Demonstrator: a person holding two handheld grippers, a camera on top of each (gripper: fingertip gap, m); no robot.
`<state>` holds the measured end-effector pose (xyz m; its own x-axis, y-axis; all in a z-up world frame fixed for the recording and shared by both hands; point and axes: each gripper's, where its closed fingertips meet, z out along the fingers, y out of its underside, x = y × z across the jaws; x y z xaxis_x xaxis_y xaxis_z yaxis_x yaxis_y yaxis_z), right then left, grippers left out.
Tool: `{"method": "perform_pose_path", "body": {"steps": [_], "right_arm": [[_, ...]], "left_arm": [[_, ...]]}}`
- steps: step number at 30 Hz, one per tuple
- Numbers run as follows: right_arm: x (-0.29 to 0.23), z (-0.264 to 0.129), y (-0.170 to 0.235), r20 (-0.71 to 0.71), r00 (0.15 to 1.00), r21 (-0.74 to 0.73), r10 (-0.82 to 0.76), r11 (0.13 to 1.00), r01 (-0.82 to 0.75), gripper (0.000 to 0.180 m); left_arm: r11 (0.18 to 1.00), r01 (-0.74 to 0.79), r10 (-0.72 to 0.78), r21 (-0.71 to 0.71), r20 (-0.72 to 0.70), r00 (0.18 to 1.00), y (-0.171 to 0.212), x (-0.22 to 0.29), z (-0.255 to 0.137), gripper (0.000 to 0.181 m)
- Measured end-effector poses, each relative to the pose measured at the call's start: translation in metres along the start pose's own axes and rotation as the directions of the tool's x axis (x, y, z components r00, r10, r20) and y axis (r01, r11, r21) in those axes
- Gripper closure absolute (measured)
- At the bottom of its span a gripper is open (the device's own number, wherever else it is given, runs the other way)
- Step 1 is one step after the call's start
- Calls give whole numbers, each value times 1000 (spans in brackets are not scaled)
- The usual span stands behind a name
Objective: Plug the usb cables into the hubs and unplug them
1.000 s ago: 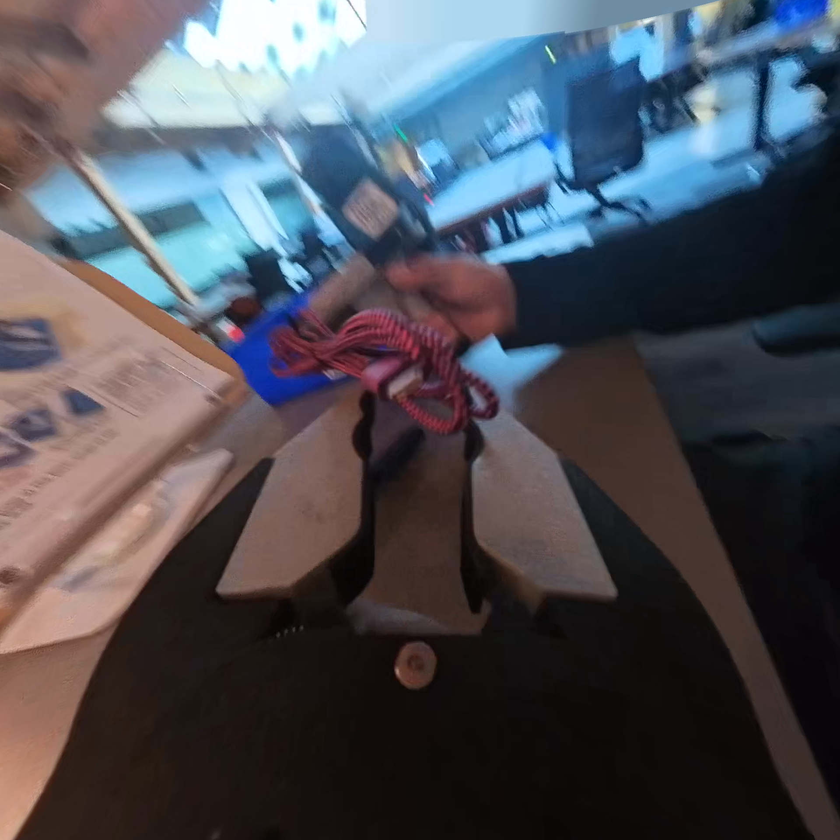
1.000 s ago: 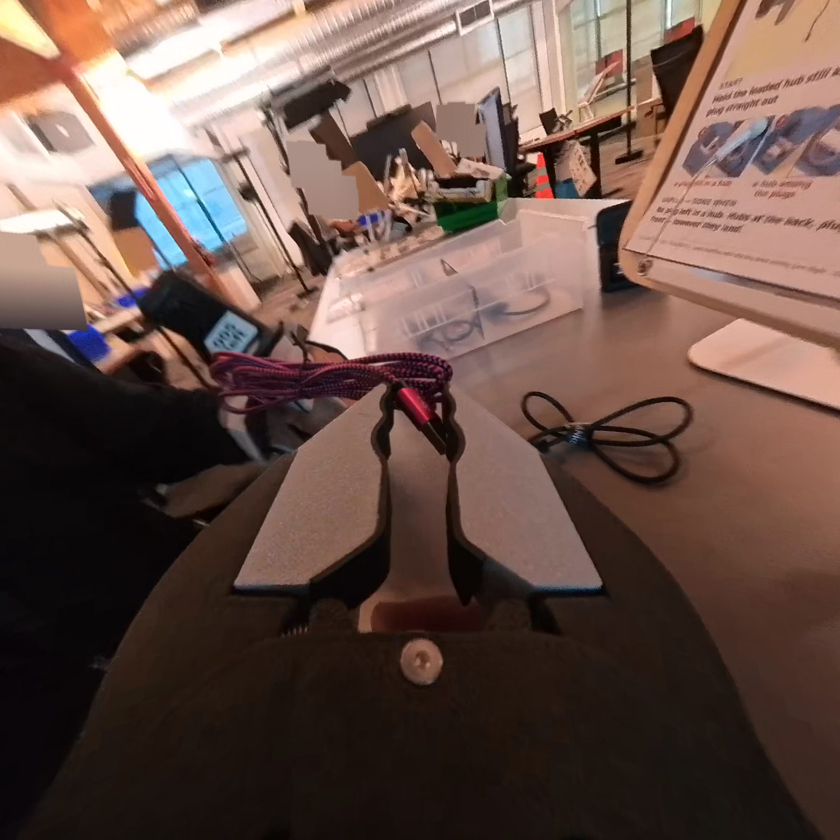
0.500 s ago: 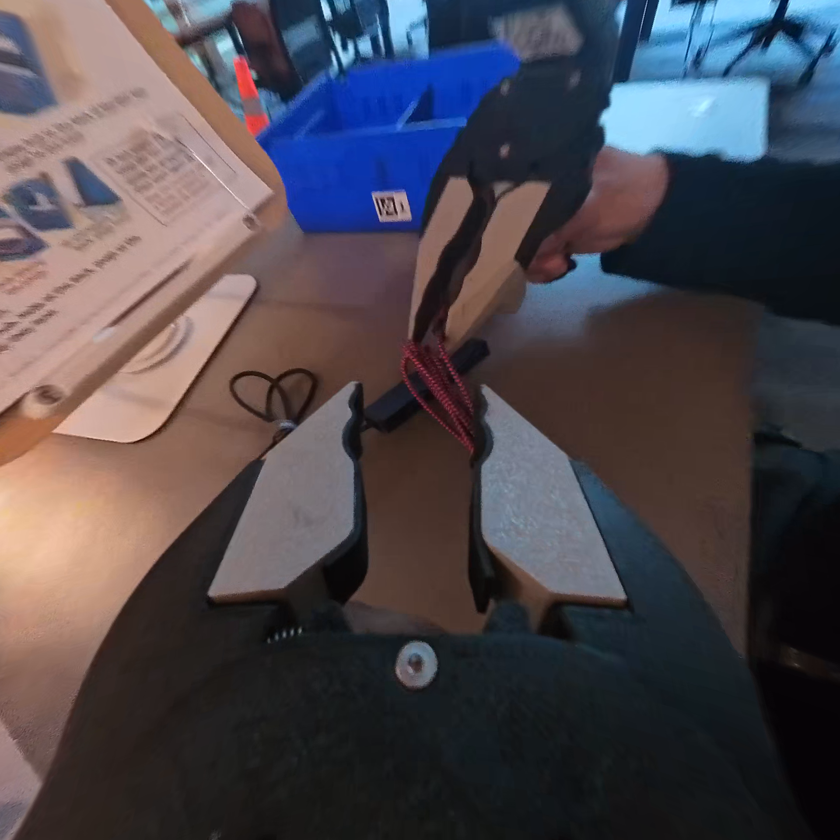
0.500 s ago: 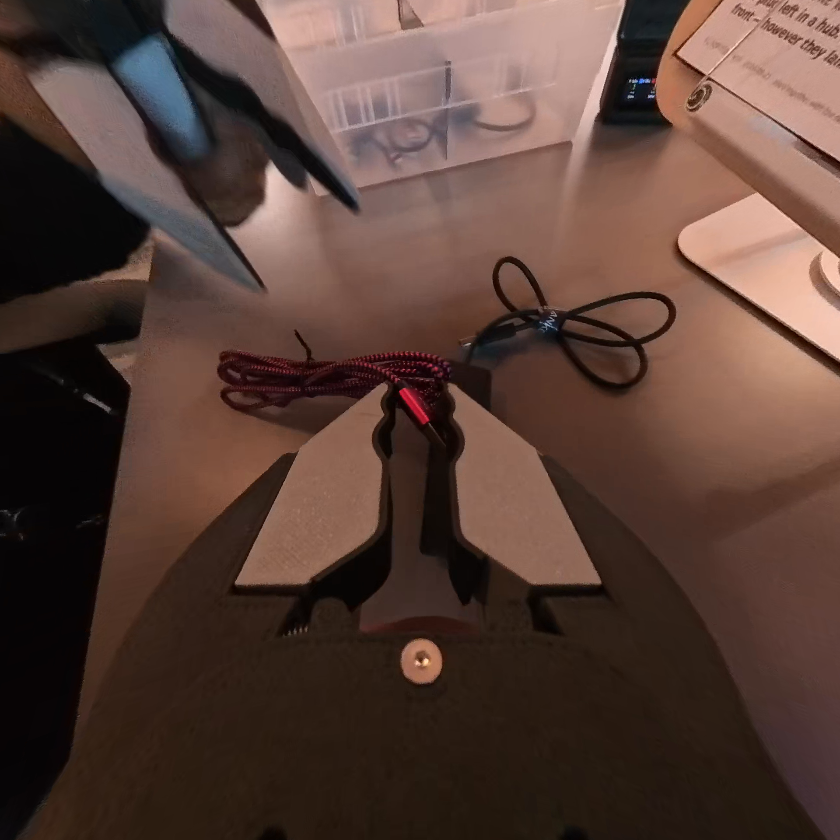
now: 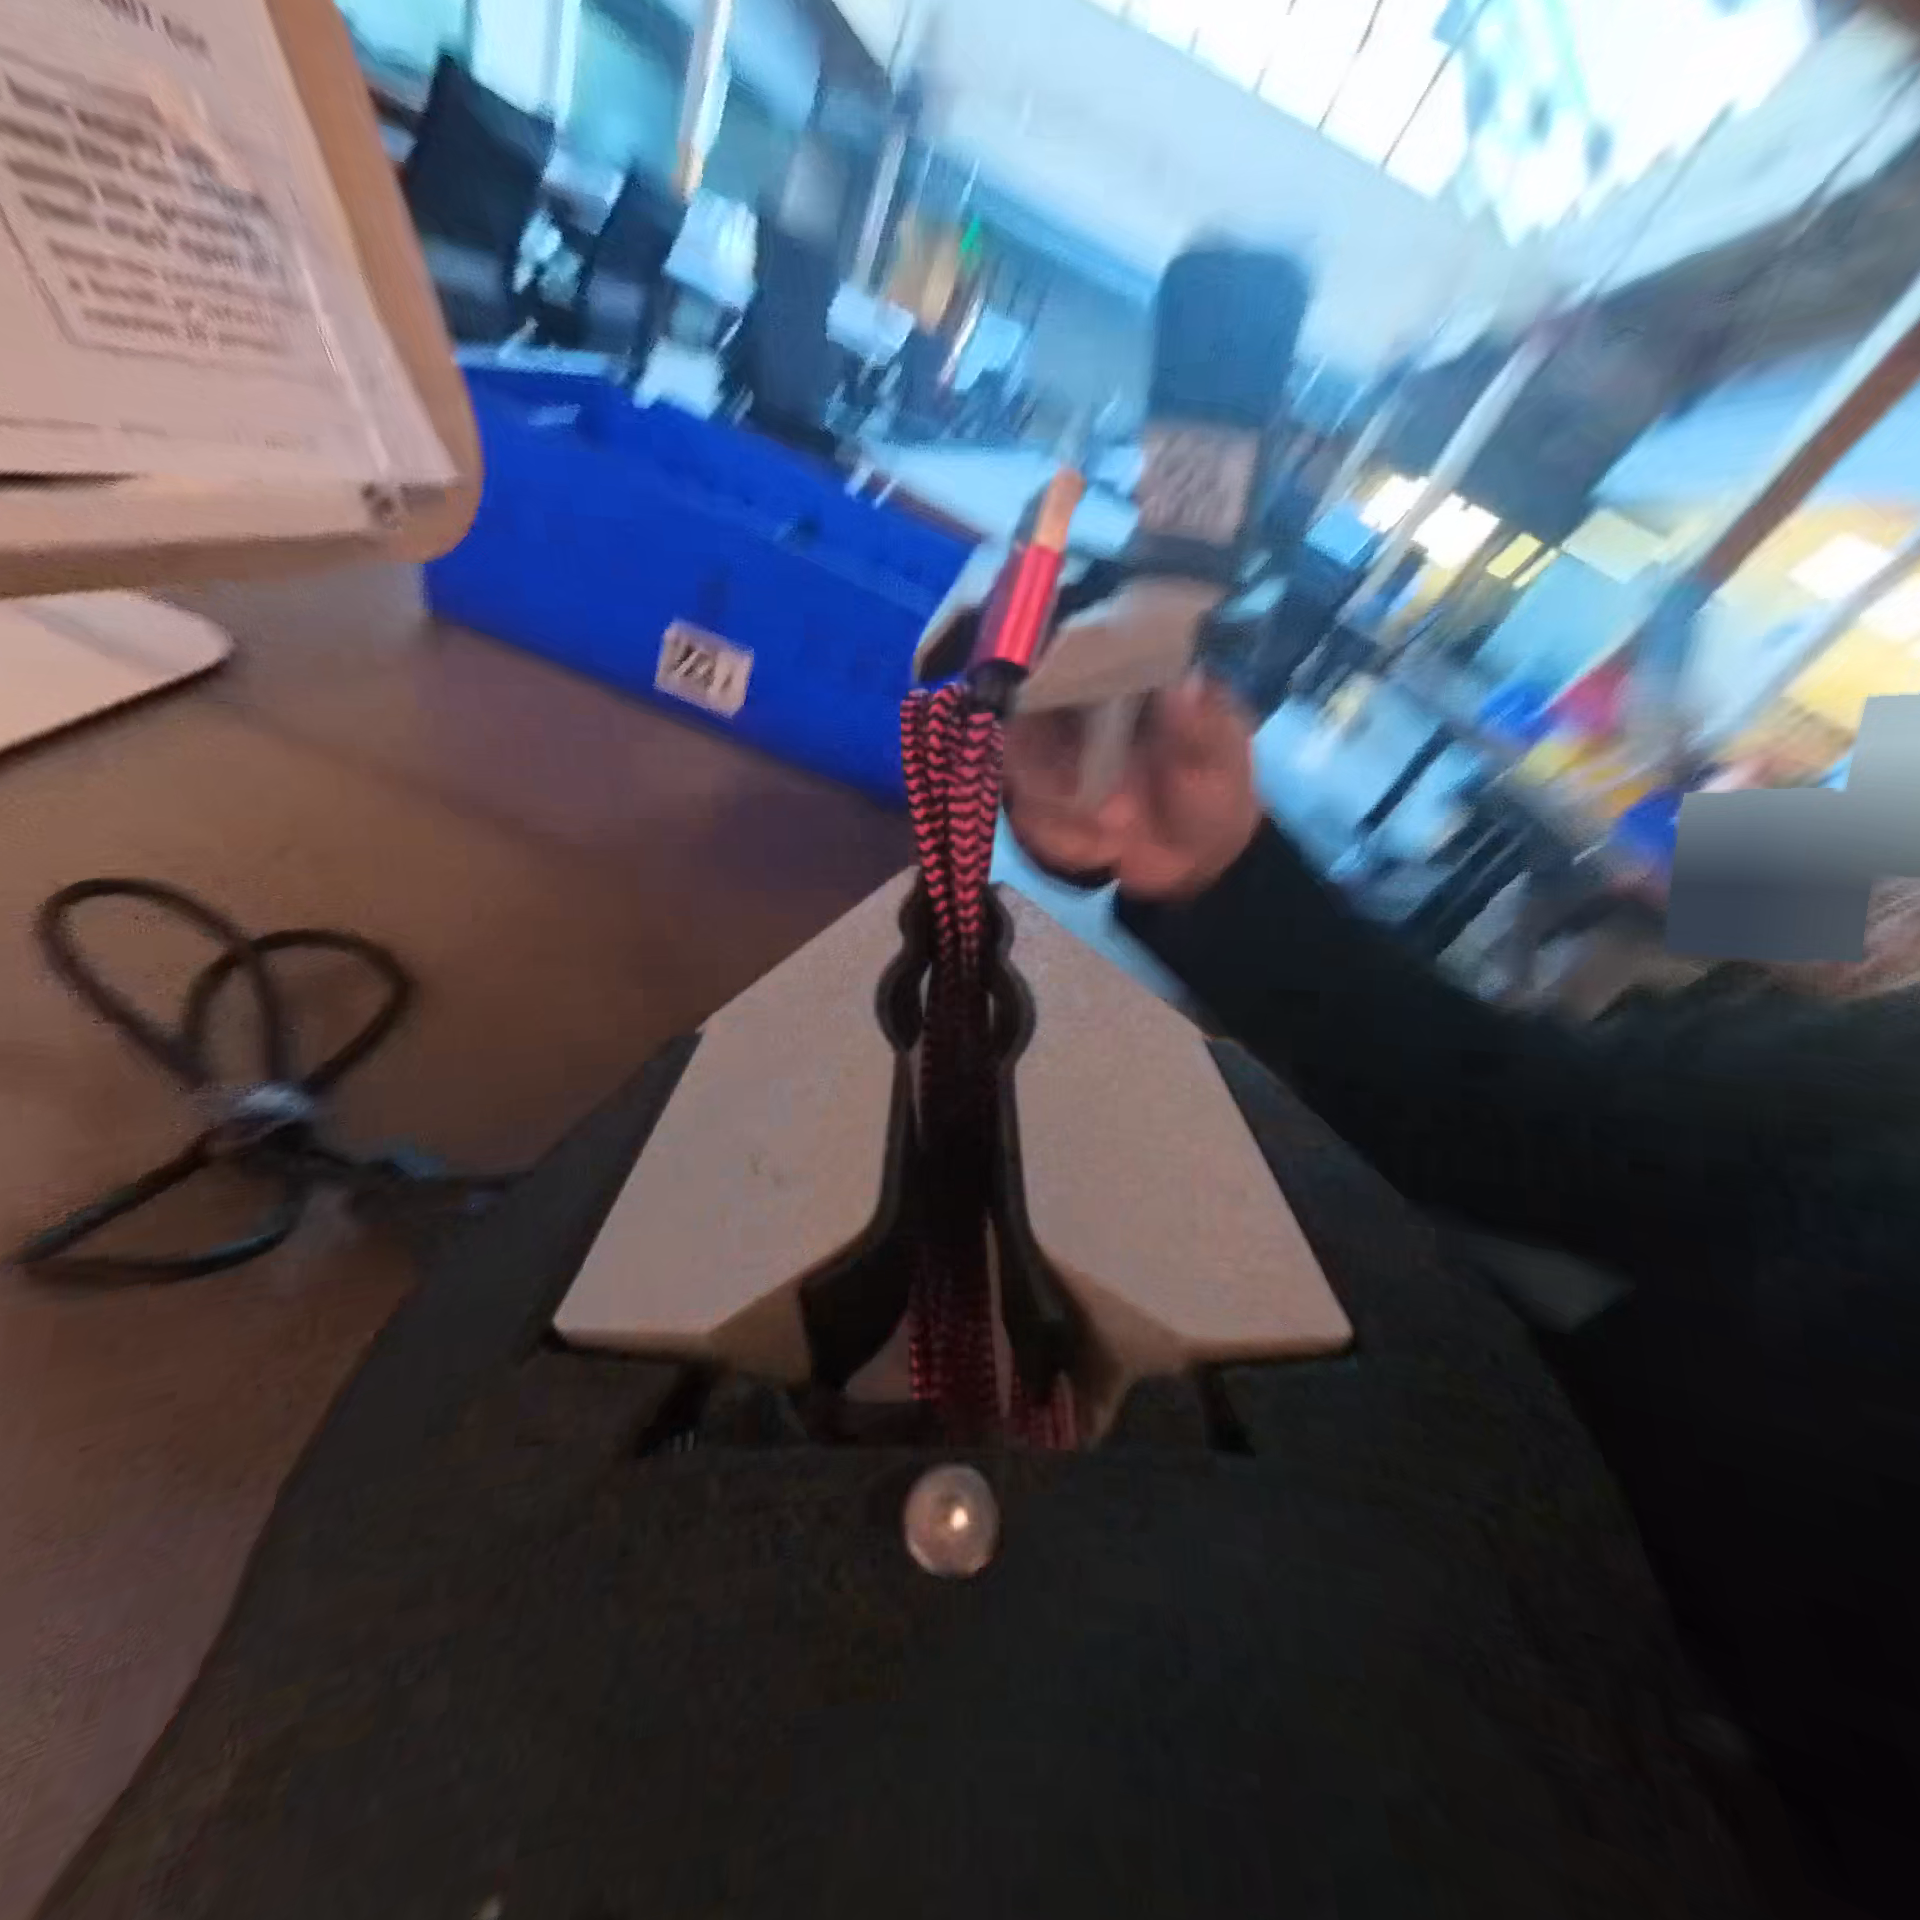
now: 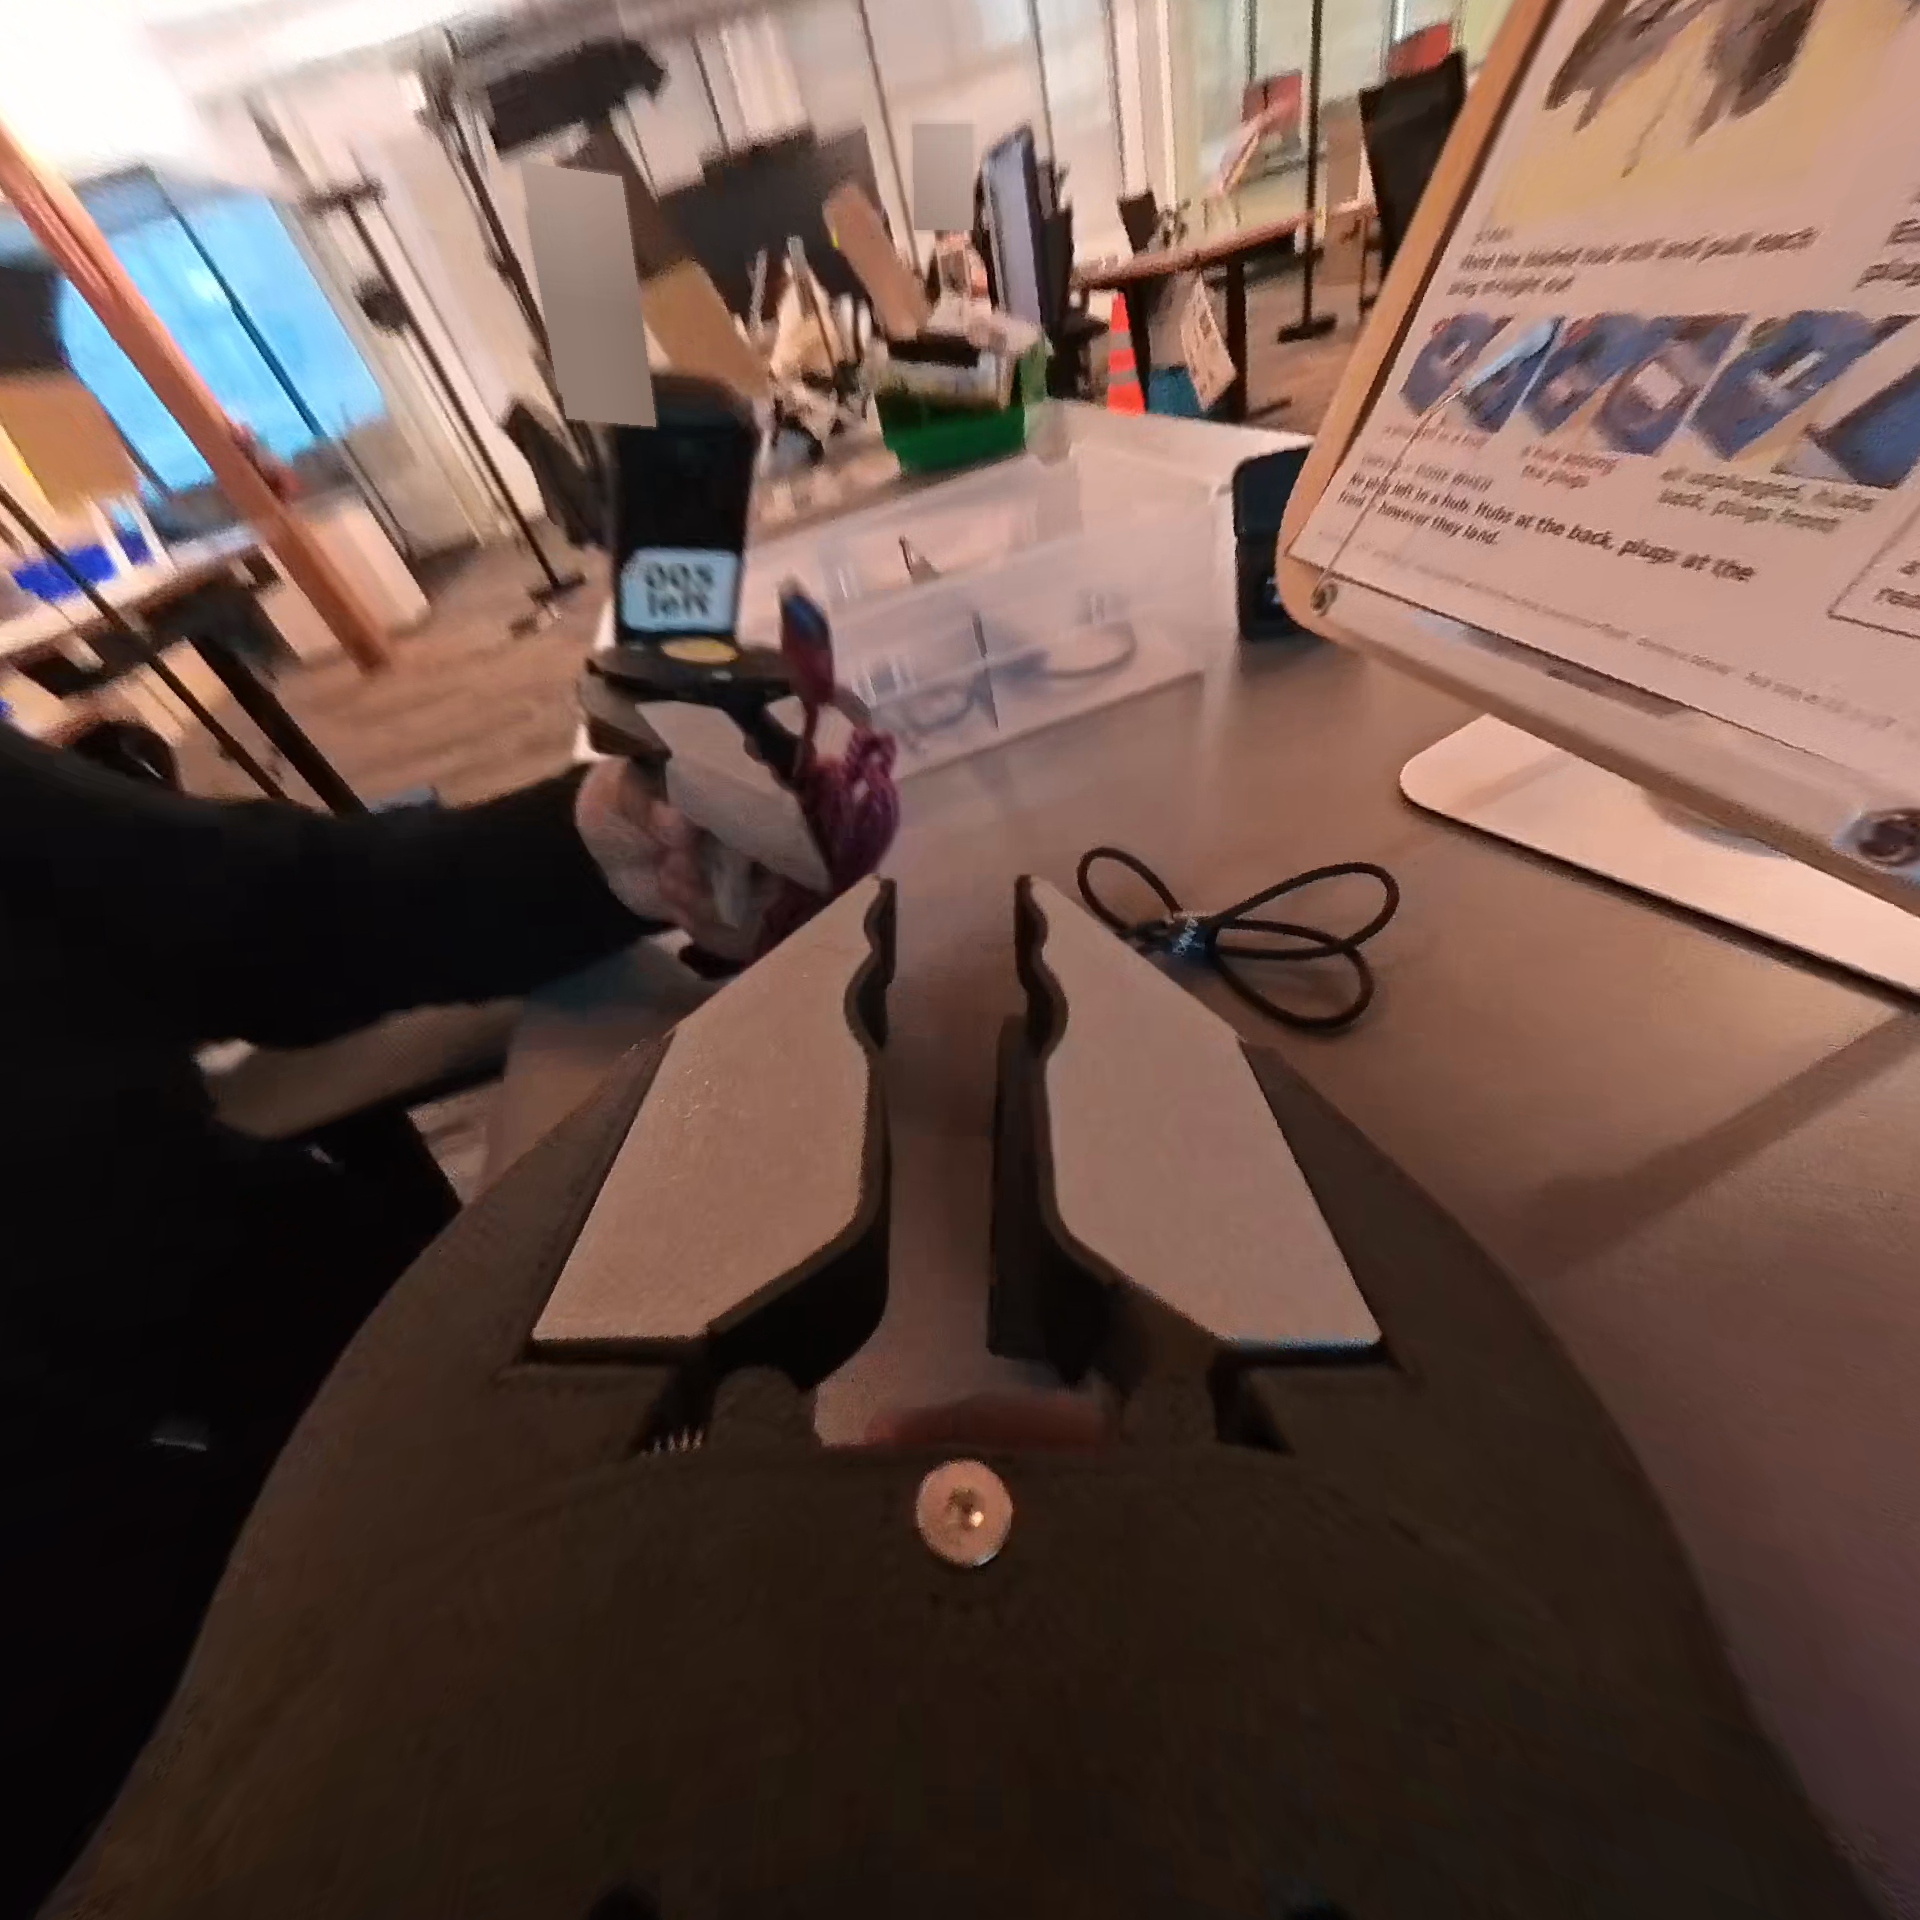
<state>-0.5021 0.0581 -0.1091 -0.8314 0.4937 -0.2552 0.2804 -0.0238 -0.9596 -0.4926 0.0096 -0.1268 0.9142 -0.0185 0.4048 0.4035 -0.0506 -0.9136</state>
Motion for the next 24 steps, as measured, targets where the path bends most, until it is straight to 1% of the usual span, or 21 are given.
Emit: {"method": "perform_pose_path", "body": {"steps": [1, 2, 3, 5, 9, 12, 13, 14, 15, 16, 17, 18, 21, 23, 24], "right_arm": [[1, -2, -3, 8, 1000, 21, 28, 999, -28, 164], [1, -2, -4, 18, 999, 36, 48, 998, -48, 164], [-1, 0, -5, 37, 997, 44, 62, 997, -64, 160], [-8, 6, -3, 83, 993, 43, 83, 995, -87, 151], [-18, 20, 5, 117, 990, 4, 83, 996, -84, 135], [-22, 31, 13, 141, 983, -21, 118, 993, -116, 134], [-26, 35, 14, 173, 974, -30, 148, 989, -145, 133], [-34, 38, 15, 225, 958, -36, 178, 984, -174, 134], [-42, 40, 15, 286, 937, -46, 201, 980, -196, 141], [-50, 41, 16, 337, 916, -63, 219, 976, -210, 159], [-53, 42, 18, 356, 906, -81, 229, 973, -215, 174], [-52, 44, 22, 349, 908, -94, 232, 973, -213, 180], [-49, 42, 26, 345, 910, -110, 230, 973, -204, 180], [-48, 36, 24, 353, 906, -108, 236, 971, -211, 180], [-46, 33, 23, 348, 908, -106, 235, 972, -211, 180]], "left_arm": [[996, 63, -59, 59, -80, 995, -9, 7, -3, 175], [990, 117, -104, 82, -145, 984, -13, 13, -5, 175], [984, 159, -143, 83, -170, 975, -14, 14, -4, 175], [981, 190, -182, 41, -156, 971, -5, 10, 0, 175], [994, 96, -100, -48, -101, 990, 14, 12, 10, 175], [991, 71, -83, -110, -116, 990, 25, 22, 17, 174], [990, 67, -83, -126, -123, 989, 28, 25, 20, 174], [988, 68, -86, -141, -124, 989, 31, 27, 22, 174], [985, 71, -90, -156, -119, 989, 34, 27, 24, 174], [982, 72, -94, -176, -116, 989, 38, 28, 26, 173], [978, 68, -93, -195, -122, 988, 42, 29, 28, 173], [975, 63, -92, -213, -132, 987, 46, 32, 29, 172], [953, 39, -78, -301, -118, 990, 62, 31, 29, 165], [942, 5, -48, -336, -120, 992, 64, 31, 25, 143], [942, -19, -19, -335, -110, 994, 61, 30, 22, 140]]}}
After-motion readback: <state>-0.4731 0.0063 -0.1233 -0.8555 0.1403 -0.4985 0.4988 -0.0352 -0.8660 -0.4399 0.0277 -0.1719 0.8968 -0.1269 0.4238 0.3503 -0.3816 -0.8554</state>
